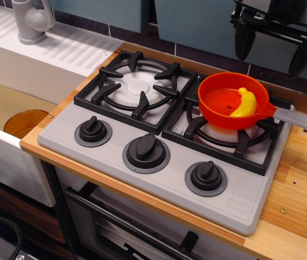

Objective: End effector transition from object to pot or pan

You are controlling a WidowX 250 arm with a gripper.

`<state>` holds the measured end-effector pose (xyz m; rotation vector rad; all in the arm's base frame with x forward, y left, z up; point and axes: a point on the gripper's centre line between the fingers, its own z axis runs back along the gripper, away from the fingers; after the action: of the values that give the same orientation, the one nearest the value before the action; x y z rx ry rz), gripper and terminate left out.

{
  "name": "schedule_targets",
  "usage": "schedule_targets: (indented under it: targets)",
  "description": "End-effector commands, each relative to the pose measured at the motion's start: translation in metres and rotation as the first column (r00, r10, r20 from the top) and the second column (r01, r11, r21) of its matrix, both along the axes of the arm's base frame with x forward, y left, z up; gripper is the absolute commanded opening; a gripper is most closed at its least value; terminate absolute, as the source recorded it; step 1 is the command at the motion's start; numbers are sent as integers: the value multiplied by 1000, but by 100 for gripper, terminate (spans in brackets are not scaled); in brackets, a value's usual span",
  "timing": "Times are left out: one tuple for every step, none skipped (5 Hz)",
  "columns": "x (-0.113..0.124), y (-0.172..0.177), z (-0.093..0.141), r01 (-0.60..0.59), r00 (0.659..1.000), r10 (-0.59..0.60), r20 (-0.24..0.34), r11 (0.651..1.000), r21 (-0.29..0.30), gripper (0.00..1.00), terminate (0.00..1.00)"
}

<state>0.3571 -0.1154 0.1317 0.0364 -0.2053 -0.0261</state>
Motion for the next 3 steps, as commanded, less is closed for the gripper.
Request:
schedule_targets:
  targets:
    - [0,0,0,0,1000,0,0,1000,0,100,0]
    - [3,11,3,23,1000,-23,22,1000,17,100,0]
    - [5,21,2,36,999,-37,33,999,9,100,0]
